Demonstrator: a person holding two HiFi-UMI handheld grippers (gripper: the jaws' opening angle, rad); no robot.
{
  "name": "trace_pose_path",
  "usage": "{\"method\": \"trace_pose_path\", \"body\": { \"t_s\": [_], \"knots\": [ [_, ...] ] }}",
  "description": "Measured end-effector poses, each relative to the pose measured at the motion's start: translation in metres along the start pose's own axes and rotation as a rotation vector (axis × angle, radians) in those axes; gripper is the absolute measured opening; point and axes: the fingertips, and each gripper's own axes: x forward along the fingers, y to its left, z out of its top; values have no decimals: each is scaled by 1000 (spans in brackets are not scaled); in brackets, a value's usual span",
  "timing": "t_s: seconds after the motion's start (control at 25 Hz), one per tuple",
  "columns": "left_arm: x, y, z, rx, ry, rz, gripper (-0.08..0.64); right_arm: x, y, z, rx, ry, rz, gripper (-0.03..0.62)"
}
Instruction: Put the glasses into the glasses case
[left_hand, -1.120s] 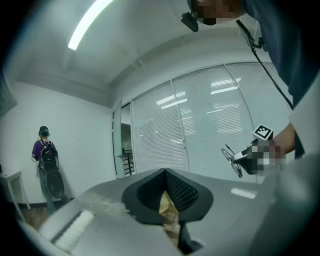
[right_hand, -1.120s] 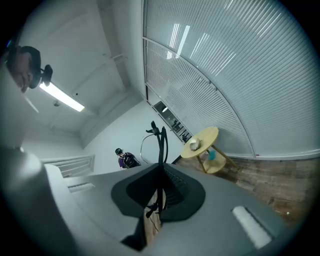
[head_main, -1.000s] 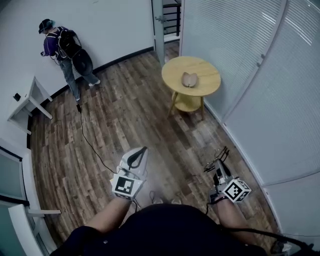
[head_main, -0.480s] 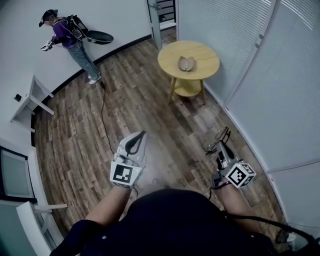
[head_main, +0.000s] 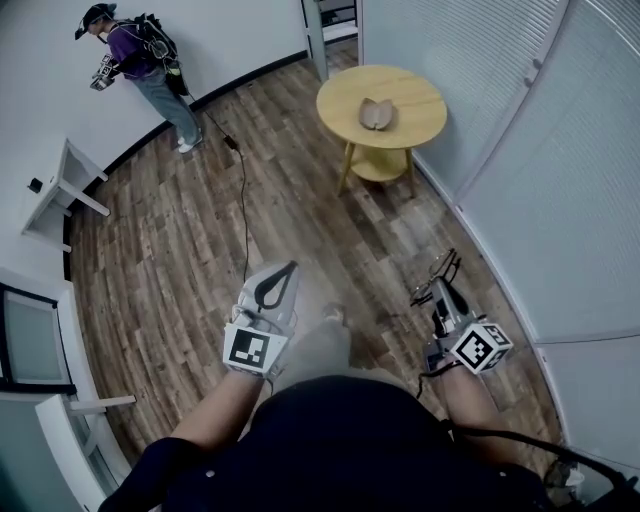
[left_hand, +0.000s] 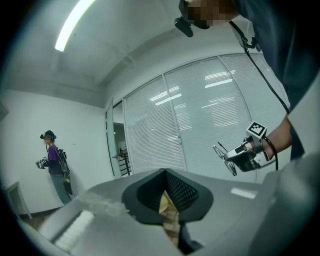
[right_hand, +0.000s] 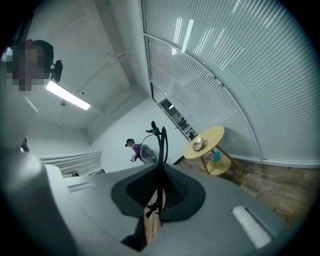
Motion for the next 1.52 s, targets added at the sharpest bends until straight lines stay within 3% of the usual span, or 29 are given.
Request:
{"method": "trace_pose_path", "body": {
  "t_s": [0.12, 0.6, 0.76, 0.92, 1.12, 1.24, 1.4, 1.52],
  "knots": [
    [23, 23, -5, 36, -8, 0, 5, 17, -13, 4, 4, 3, -31, 23],
    [132, 126, 20, 20, -100, -9, 6, 105, -41, 46, 63, -44, -95, 23],
    [164, 167, 7, 29, -97, -22, 5, 148, -51, 54, 62, -41, -121, 23],
    [194, 200, 2, -29, -117, -34, 5, 184, -57, 60, 112, -74, -149, 23],
    [238, 218, 0, -27, -106, -93, 6, 211, -63, 74, 110, -66, -170, 23],
    [259, 226, -4, -63, -102, -94, 6, 223, -74, 85, 120, -58, -182, 23],
    [285, 238, -15, -32, -88, -94, 5, 253, -80, 98, 115, -27, -142, 23],
    [304, 241, -13, -71, -94, -69, 5, 276, -101, 104, 126, -8, -125, 23]
  ]
}}
